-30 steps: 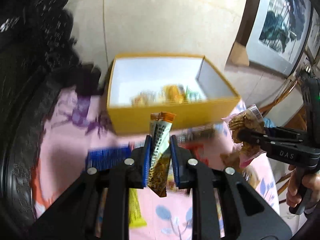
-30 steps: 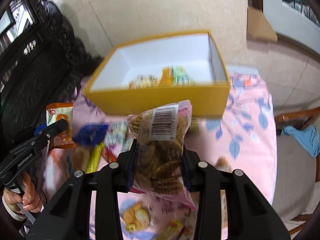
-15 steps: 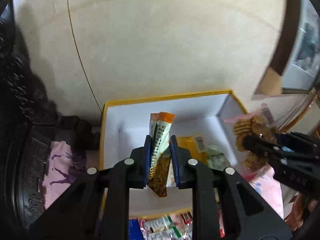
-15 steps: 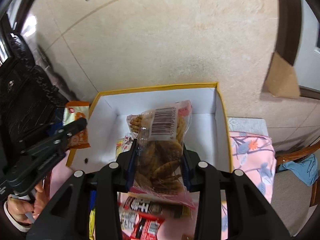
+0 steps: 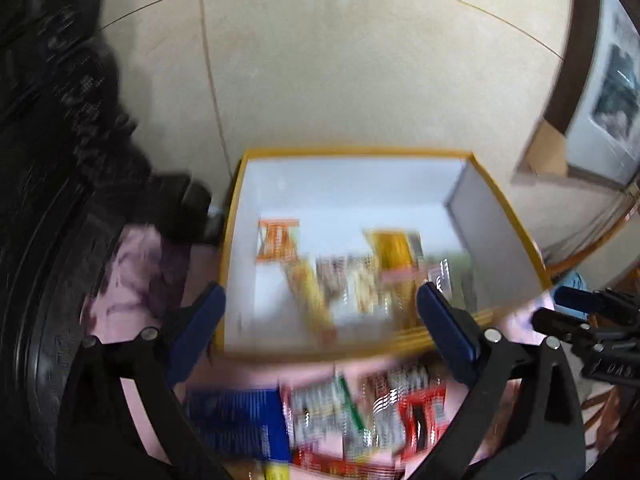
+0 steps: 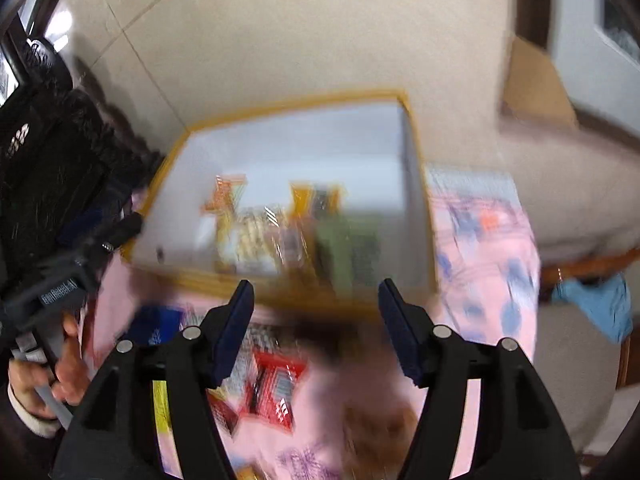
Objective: Organize snacks
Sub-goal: 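Open both tools over the yellow box to drop cookie bag and striped bar, then grasp the round bun pack with the left tool while the right tool grasps a clear grain bar, then carry bun and grain bar into the yellow box and open both tools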
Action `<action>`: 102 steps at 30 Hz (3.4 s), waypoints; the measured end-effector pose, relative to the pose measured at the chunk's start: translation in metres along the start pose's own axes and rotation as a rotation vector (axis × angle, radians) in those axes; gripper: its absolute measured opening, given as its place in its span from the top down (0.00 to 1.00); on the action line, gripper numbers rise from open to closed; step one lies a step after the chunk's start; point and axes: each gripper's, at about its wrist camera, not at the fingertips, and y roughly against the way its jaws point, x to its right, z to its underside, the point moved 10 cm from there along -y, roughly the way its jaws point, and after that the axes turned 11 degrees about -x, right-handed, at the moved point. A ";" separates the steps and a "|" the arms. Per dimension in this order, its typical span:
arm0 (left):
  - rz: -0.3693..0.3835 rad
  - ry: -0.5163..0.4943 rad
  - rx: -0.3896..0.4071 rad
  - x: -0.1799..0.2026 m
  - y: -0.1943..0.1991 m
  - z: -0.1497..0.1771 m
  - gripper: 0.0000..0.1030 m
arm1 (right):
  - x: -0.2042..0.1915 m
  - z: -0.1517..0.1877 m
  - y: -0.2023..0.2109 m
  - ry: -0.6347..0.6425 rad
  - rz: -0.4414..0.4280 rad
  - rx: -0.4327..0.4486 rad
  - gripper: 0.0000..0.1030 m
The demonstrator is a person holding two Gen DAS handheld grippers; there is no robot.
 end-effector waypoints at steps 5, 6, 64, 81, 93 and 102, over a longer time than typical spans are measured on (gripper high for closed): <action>0.020 -0.043 -0.057 0.018 0.001 0.088 0.05 | 0.011 0.104 -0.007 -0.094 -0.029 -0.098 0.37; 0.014 -0.062 -0.083 0.021 -0.002 0.107 0.05 | 0.009 0.122 -0.009 -0.114 -0.044 -0.112 0.37; 0.142 -0.433 -0.304 0.125 -0.036 0.286 0.33 | -0.013 0.272 -0.059 -0.272 -0.105 -0.327 0.73; 0.115 -0.233 -0.140 0.061 0.022 0.209 0.45 | -0.041 0.218 -0.017 -0.190 -0.137 -0.193 0.73; 0.048 -0.106 -0.002 0.022 0.034 0.061 0.45 | -0.057 0.055 0.022 -0.081 -0.146 0.027 0.73; 0.011 -0.010 -0.019 0.004 -0.014 -0.039 0.45 | -0.053 -0.061 0.010 -0.070 -0.115 0.098 0.73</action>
